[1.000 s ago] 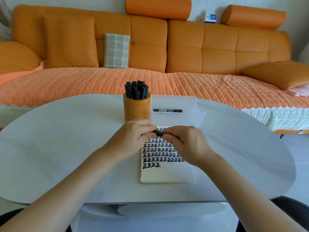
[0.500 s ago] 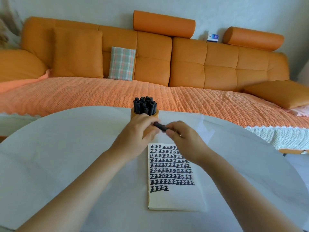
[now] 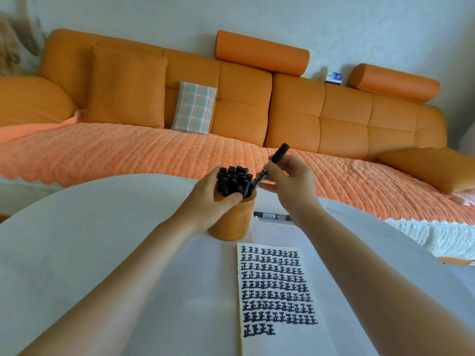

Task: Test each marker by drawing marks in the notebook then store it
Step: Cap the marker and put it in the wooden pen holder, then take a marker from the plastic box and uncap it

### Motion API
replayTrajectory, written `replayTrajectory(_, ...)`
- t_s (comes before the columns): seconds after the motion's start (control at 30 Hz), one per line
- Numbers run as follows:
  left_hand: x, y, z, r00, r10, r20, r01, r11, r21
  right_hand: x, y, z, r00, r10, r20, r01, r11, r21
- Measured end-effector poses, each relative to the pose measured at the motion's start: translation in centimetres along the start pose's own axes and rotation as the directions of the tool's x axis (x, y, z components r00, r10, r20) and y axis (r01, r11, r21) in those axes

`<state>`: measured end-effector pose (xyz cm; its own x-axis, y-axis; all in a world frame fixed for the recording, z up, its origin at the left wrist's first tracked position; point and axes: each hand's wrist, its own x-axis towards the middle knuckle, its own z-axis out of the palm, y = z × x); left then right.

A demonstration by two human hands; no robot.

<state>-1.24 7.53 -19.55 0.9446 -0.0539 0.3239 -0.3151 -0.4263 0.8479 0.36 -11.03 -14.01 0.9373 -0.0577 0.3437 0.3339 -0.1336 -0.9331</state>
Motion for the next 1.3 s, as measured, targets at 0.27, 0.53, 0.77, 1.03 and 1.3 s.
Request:
replayTrajectory(0.27,0.3,0.2,1.0,0.992,0.059,-0.112,-0.066,0.995,-0.068,0.3,0.8,0.5,0.991,-0.126,0.053,0.135,0.952,-0.274)
replayTrajectory(0.53,0.4,0.4,1.0,0.983,0.115,-0.143,-0.122,0.991,-0.046,1.4,0.5,0.7,0.981,0.001,0.196,0.104,0.846,-0.523)
replayTrajectory(0.77,0.5,0.0,1.5,0.994,0.068,-0.081,-0.066,0.998,0.016,0.6,0.0,0.2,0.942,-0.110,0.318,0.274,0.801,-0.532)
replayTrajectory(1.03,1.3,0.0,1.2,0.999,0.020,-0.042,-0.022,0.998,-0.055,-1.1,1.8,1.3,0.950,0.058,0.306,0.063,0.927,-0.370)
replayTrajectory(1.3,1.1,0.1,1.2,0.995,0.059,-0.075,-0.062,0.997,-0.035,-0.5,1.4,1.7,0.903,0.116,0.413,-0.060,0.987,-0.146)
